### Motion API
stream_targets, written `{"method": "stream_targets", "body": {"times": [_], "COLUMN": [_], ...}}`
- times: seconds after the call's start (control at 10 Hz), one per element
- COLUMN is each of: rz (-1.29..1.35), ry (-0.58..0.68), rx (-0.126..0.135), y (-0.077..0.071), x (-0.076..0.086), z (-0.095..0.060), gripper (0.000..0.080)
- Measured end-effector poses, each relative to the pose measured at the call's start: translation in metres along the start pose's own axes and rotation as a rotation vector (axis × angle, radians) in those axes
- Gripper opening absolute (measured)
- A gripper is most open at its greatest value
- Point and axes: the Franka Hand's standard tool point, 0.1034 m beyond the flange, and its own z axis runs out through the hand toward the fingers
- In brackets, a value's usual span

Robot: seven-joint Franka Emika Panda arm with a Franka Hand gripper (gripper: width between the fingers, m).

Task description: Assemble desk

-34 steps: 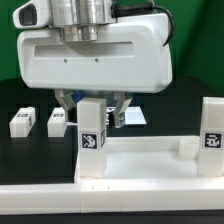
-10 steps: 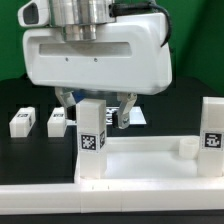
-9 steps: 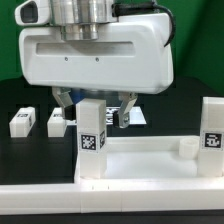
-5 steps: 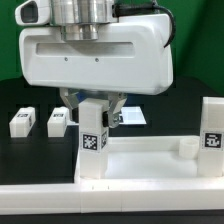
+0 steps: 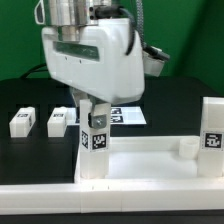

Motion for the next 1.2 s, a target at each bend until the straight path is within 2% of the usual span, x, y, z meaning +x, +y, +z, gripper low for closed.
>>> {"method": "stream_targets", "body": {"times": [0.2,0.3,0.5,0.7,0.8,0.9,1.0,1.1,1.2], "rz": [0.32,0.433,0.535,0.547,0.543,0.536,0.514,0.492,0.483], "ry": [-0.087,-0.097,-0.078,-0.079,-0.079,-0.081,-0.093,-0.11,-0.129], "rx": [0.01,0.025,0.01,0.008,0.008,0.007,0.008,0.012,-0.006], "y": [-0.002,0.0,0.001,0.002,0.002,0.001,-0.003,-0.005,-0.004], "x": [0.003,0.006,0.005,0.005,0.005,0.002,-0.013,-0.028,-0.041], "z": [-0.003,0.001,0.0,0.001,0.001,0.0,-0.01,-0.023,-0.031], "gripper": [0.0294,0.0294,0.0299,0.0317,0.0489,0.0489,0.0619,0.064,0.064]}}
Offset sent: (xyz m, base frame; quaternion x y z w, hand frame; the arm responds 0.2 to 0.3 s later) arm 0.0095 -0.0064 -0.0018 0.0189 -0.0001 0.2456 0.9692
